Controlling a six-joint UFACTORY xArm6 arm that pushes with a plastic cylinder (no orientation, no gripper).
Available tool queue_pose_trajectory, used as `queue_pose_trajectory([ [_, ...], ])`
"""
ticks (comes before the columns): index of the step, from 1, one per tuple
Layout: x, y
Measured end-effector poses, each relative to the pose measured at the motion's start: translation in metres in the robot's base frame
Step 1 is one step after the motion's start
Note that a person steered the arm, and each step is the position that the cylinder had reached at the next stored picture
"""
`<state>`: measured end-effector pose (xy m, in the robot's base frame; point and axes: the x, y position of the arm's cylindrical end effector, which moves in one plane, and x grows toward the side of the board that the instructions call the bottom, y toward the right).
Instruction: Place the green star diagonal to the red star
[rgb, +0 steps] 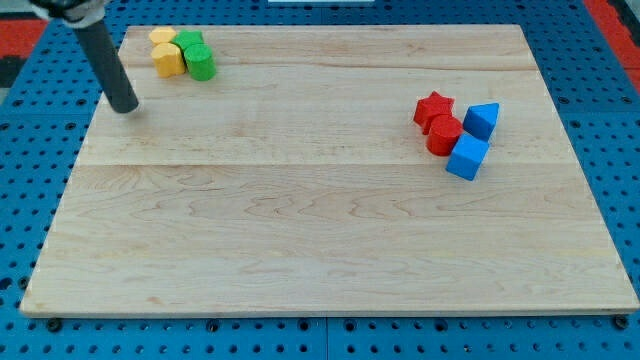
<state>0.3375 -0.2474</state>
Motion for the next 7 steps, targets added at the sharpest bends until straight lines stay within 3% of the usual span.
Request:
queue_pose_trajectory([
  [3,-0.110,-0.039],
  [4,-0.128,-0.022],
  [7,-0.059,0.159],
])
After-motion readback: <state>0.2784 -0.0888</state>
